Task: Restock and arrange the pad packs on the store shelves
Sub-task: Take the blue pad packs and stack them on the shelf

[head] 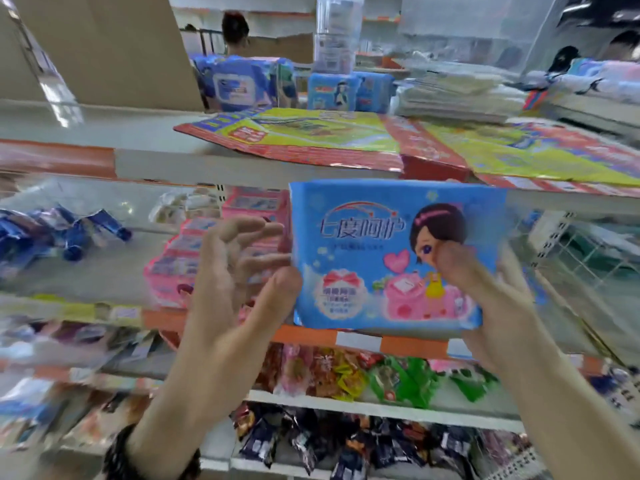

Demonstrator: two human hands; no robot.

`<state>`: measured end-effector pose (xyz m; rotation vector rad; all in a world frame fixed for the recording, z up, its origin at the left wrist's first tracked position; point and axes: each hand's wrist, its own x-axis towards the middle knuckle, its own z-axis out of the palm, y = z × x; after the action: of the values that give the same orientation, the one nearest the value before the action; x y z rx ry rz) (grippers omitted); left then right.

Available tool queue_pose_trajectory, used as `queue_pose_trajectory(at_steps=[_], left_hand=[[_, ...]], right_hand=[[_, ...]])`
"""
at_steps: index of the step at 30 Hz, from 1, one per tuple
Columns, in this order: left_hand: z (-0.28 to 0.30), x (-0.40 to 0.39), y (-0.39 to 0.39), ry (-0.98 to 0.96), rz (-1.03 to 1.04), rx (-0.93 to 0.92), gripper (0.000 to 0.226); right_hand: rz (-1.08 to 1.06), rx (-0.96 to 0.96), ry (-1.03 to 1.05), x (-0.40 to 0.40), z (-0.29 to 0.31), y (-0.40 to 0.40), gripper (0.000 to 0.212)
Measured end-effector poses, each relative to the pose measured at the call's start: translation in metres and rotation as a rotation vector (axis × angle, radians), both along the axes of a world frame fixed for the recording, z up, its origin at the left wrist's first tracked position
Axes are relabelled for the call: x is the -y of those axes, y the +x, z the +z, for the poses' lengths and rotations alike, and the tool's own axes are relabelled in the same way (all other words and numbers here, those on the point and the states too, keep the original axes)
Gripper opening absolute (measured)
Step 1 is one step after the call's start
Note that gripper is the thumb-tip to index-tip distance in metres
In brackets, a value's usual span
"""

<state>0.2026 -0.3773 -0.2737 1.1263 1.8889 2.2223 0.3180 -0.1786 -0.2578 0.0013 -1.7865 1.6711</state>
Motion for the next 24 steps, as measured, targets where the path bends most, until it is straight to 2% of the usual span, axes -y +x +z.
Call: queue_pose_trajectory(at_steps=[1, 3, 5, 11, 17, 21, 24], left_hand=[[-0.007, -0.006, 0.008, -0.004, -0.027, 0.021, 0.070], [-0.010, -0.022, 0.024, -0.005, -0.092, 0.035, 0.073], [-0.008, -0.041, 0.033, -0.023, -0.164, 0.048, 0.066], [-0.014, -0.094, 0.075, -0.090, -0.046, 0.172, 0.047], [-0.033, -0.122, 0.091, -0.142, -0.027, 0.250, 0.038], [-0.045, -0.133, 0.103, -0.227, 0.043, 0.223, 0.044], [-0.057, -0.140, 0.112, -0.272, 0.066, 0.246, 0.049]], right_hand=[[0.018, 0.009, -0.008, -0.005, -0.007, 0.006, 0.104], [0.034, 0.025, -0.050, -0.014, -0.014, 0.015, 0.091], [0.064, 0.048, -0.089, -0.025, -0.022, 0.024, 0.081], [0.154, 0.111, -0.146, -0.056, -0.042, 0.047, 0.091], [0.213, 0.284, -0.057, -0.097, -0.056, 0.076, 0.093], [0.229, 0.462, -0.048, -0.128, -0.069, 0.085, 0.080], [0.172, 0.465, -0.025, -0.136, -0.081, 0.087, 0.050]])
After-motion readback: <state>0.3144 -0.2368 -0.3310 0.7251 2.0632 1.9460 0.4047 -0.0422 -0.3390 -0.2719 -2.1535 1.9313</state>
